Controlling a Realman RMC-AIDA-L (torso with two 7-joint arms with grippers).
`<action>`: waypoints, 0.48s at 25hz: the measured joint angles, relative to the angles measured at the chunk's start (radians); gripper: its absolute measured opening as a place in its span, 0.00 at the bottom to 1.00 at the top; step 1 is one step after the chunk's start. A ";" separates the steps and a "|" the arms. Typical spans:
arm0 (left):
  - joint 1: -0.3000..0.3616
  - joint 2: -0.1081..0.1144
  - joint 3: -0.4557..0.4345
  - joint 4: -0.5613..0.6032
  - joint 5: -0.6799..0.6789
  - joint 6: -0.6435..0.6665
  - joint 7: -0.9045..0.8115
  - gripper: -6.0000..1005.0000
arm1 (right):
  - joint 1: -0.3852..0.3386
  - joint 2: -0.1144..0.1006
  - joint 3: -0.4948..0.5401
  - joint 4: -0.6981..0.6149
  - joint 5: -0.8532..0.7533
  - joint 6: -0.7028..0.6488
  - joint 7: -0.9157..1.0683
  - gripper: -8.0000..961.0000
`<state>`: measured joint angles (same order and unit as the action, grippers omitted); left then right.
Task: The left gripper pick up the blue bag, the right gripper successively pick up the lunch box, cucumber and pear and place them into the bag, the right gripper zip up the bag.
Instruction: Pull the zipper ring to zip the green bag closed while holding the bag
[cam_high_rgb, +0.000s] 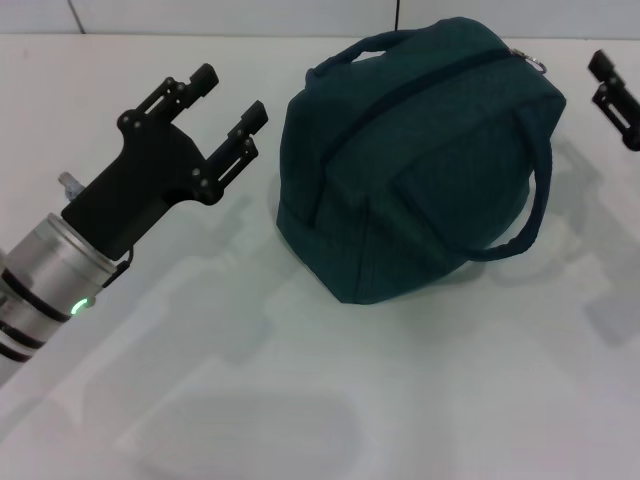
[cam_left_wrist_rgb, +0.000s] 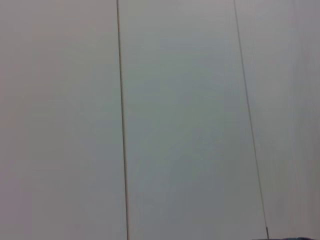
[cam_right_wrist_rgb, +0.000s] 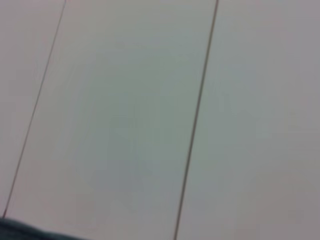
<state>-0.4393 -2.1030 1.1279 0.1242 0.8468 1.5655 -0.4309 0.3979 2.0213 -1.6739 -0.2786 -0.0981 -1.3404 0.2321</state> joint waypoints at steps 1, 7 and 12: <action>0.002 0.000 0.000 0.000 -0.004 0.012 0.004 0.63 | -0.004 -0.001 0.005 -0.003 0.000 -0.017 0.005 0.69; -0.007 -0.001 0.003 0.000 -0.030 0.081 0.008 0.63 | -0.001 -0.008 0.008 -0.004 -0.002 -0.038 0.068 0.68; -0.016 -0.004 0.005 -0.021 -0.081 0.105 0.017 0.63 | 0.001 -0.009 0.009 -0.005 -0.006 -0.059 0.076 0.68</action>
<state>-0.4550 -2.1075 1.1327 0.1033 0.7662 1.6705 -0.4140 0.3989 2.0125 -1.6652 -0.2834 -0.1039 -1.3997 0.3077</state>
